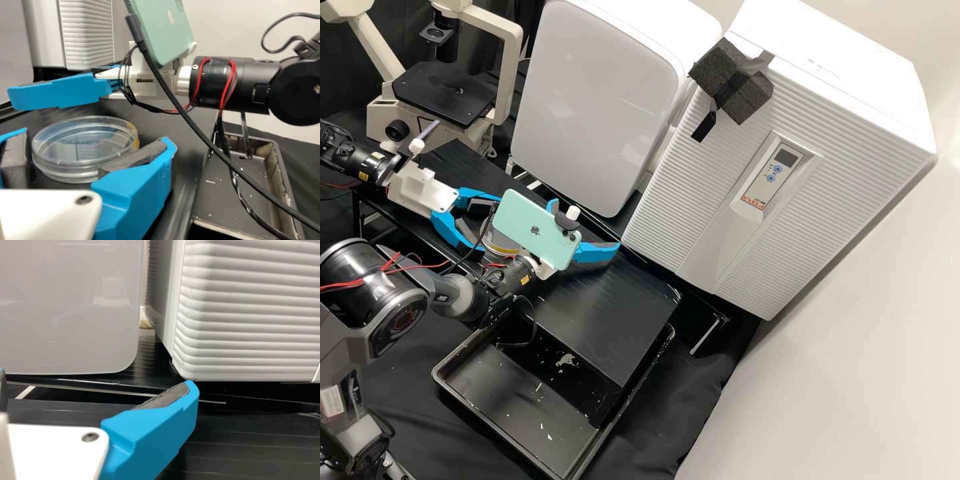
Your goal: Place the petri dish on the bench
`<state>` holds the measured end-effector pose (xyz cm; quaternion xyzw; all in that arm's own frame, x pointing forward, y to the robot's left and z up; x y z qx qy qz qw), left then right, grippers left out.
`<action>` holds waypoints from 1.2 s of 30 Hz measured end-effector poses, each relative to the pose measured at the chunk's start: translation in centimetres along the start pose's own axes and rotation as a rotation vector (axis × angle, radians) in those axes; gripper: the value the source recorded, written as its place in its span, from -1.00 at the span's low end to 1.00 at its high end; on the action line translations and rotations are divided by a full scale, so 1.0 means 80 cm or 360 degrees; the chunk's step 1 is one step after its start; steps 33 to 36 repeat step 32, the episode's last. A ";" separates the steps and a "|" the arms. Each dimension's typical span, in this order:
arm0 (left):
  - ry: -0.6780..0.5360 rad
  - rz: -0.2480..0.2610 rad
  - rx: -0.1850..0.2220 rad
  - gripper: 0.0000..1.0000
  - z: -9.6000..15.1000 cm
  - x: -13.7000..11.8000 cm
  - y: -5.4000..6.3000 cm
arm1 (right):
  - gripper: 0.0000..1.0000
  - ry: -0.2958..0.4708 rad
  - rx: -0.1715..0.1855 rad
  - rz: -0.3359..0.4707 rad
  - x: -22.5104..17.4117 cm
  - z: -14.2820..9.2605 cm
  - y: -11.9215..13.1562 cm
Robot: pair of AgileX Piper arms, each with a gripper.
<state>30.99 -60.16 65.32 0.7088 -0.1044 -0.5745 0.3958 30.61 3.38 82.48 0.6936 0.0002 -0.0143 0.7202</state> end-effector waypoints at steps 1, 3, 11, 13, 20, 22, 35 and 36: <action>0.0005 0.0000 -0.0004 1.00 0.000 -0.003 -0.001 | 1.00 0.0000 0.0000 0.0000 0.000 0.000 0.000; 0.0012 0.0001 -0.0014 1.00 0.000 -0.009 -0.002 | 1.00 0.0000 0.0000 0.0000 0.000 0.000 0.000; 0.0231 0.0113 0.0113 1.00 -0.011 -0.047 -0.006 | 1.00 0.0000 0.0000 0.0000 0.000 0.000 0.000; 0.0348 0.0182 0.0143 1.00 -0.014 -0.059 -0.003 | 1.00 0.0000 0.0000 0.0000 0.000 0.000 0.000; 0.0696 0.0415 0.0286 1.00 -0.010 -0.093 0.002 | 1.00 0.0000 0.0000 0.0000 0.000 0.000 0.000; 0.0767 0.0457 0.0364 1.00 -0.004 -0.095 0.000 | 1.00 0.0000 0.0000 0.0000 0.000 0.000 0.000; 0.0922 0.0505 0.0439 1.00 0.001 -0.096 -0.002 | 1.00 0.0000 0.0000 0.0000 0.000 0.000 0.000; 0.0922 0.0505 0.0439 1.00 0.001 -0.096 -0.002 | 1.00 0.0000 0.0000 0.0000 0.000 0.000 0.000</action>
